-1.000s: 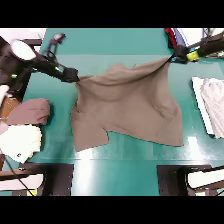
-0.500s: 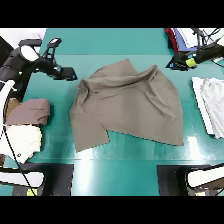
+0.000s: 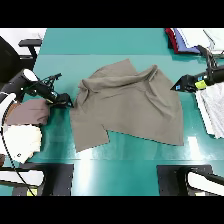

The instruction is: Fold the shirts.

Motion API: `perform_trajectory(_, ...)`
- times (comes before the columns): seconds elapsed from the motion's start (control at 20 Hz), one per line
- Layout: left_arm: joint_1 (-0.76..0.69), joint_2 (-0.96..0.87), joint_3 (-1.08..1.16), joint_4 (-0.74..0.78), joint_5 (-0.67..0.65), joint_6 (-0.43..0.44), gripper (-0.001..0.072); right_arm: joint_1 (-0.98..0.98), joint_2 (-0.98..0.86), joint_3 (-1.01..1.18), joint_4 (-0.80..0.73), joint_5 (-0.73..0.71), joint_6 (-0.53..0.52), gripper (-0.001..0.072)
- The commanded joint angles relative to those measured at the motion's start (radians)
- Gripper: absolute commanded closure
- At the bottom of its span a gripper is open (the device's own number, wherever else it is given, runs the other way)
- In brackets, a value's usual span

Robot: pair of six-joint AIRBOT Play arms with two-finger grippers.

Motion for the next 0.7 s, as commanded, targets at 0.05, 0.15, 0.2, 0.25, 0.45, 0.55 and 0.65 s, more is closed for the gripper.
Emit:
perform_trajectory(0.05,-0.018,0.000,-0.047,-0.016,-0.002,0.009,0.0177,-0.002,0.121,-0.133,0.000,-0.068,-0.002,0.0358)
perform_trajectory(0.15,-0.066,0.000,-0.047,-0.008,0.000,0.009,0.0207,-0.002,0.143,-0.140,0.000,-0.074,0.002,0.0358)
perform_trajectory(0.2,-0.084,0.000,-0.047,0.003,-0.006,0.009,0.0392,-0.002,0.150,-0.140,-0.001,-0.072,0.008,0.0358)
perform_trajectory(0.25,-0.093,0.000,-0.047,0.005,-0.016,0.005,0.0543,-0.007,0.154,-0.140,-0.002,-0.056,0.010,0.0358)
perform_trajectory(0.45,-0.076,0.092,-0.044,0.013,0.005,-0.002,0.0684,-0.108,0.158,-0.174,-0.013,0.061,0.037,0.0358)
perform_trajectory(0.55,-0.076,0.202,-0.044,0.029,0.023,-0.002,0.0684,-0.202,0.193,-0.287,-0.022,0.057,0.056,0.0357)
perform_trajectory(0.65,-0.076,0.293,-0.044,0.029,0.022,-0.002,0.0683,-0.297,0.236,-0.433,-0.109,0.046,0.068,0.0314)
